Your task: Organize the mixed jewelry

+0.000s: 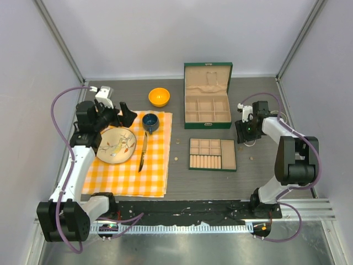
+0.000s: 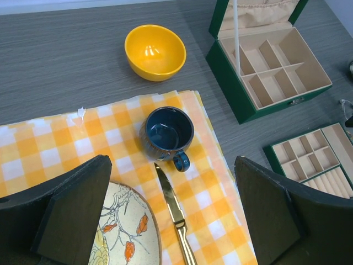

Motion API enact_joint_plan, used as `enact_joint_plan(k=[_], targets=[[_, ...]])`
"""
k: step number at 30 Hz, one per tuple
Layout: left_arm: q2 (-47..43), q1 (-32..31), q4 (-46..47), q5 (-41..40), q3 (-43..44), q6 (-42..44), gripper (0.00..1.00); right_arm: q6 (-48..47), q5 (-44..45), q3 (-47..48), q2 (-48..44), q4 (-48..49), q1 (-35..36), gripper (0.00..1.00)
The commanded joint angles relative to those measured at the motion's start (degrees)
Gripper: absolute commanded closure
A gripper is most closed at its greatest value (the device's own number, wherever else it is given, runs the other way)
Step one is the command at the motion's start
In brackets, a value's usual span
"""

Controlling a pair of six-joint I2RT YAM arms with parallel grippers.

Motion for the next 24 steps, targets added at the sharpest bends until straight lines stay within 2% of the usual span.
enact_joint_plan(k=[1, 8, 11, 17, 21, 24], targets=[[0.0, 0.3, 2.6, 1.2, -0.2, 1.3, 0.0, -0.3, -1.1, 3.5, 1.4, 1.8, 0.0, 0.45], [0.2, 0.3, 2.7, 1.2, -0.2, 1.3, 0.0, -0.7, -1.3, 4.7, 4.3, 2.0, 0.1, 0.49], [0.3, 0.3, 2.7, 1.2, -0.2, 1.4, 0.0, -1.0, -1.2, 4.7, 4.8, 2.1, 0.1, 0.54], [0.3, 0.3, 2.9, 1.5, -0.4, 1.4, 0.0, -1.7, -0.4, 4.7, 5.3, 2.1, 0.1, 0.66], [0.0, 0.3, 2.9, 1.5, -0.5, 1.4, 0.0, -1.8, -0.4, 5.4, 5.5, 1.6, 0.1, 0.79], [-0.1, 0.3, 2.9, 1.6, -0.5, 1.4, 0.0, -1.8, -0.5, 6.5, 5.0, 0.5, 0.1, 0.85]])
